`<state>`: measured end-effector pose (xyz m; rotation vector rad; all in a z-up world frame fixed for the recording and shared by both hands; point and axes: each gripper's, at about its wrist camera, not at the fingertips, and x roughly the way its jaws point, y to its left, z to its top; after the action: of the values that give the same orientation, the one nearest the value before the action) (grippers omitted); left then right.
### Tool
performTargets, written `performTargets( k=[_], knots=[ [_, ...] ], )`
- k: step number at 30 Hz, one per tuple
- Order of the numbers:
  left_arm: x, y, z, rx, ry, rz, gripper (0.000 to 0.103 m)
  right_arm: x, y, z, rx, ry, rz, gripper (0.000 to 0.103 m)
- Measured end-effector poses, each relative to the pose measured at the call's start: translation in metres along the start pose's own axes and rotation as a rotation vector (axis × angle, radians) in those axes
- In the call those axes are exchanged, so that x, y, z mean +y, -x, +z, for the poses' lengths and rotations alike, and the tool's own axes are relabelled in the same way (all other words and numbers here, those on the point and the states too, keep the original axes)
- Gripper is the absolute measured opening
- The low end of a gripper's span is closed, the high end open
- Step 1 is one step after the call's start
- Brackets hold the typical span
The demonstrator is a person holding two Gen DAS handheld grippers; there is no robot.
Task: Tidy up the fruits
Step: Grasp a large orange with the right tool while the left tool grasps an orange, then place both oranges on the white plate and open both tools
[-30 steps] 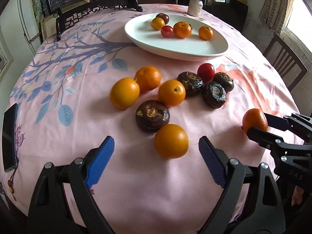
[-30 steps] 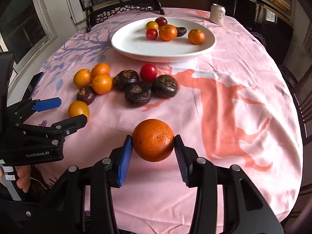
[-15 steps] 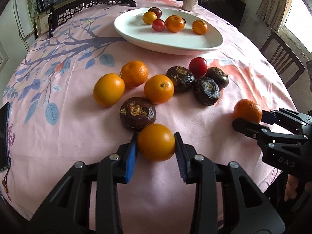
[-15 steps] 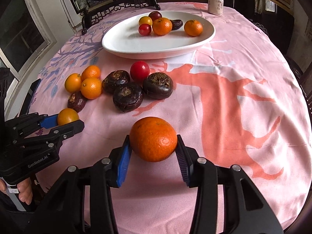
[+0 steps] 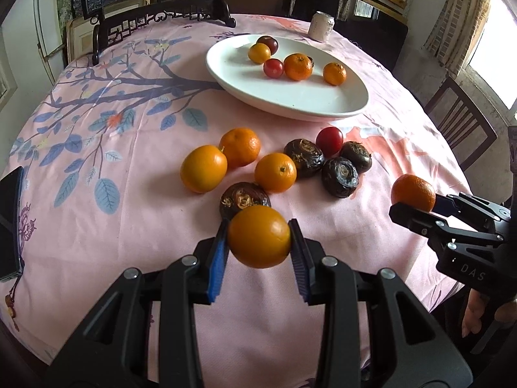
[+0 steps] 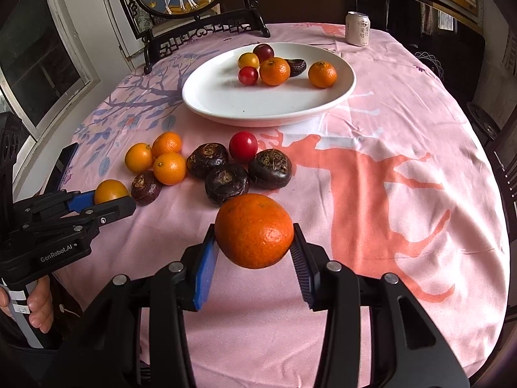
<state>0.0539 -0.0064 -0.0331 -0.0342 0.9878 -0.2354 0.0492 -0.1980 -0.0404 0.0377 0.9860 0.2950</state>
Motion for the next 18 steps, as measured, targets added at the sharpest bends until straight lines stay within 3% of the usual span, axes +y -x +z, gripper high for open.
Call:
performTargets(
  k=[8,12,18],
  knots=[
    [-0.004,0.006,0.051,-0.051,-0.057,0.013,0.036,-0.006,-0.007,0.036,-0.007,0.009,0.009,0.045],
    [-0.001,-0.016,0.102,-0.031,-0.074,0.023,0.036,-0.016,-0.021,0.088,-0.016,0.017,-0.013,0.045],
    [0.014,-0.065,0.190,-0.027,-0.040,0.086,0.036,-0.028,-0.065,0.176,-0.062,0.062,-0.134,0.045]
  ],
)
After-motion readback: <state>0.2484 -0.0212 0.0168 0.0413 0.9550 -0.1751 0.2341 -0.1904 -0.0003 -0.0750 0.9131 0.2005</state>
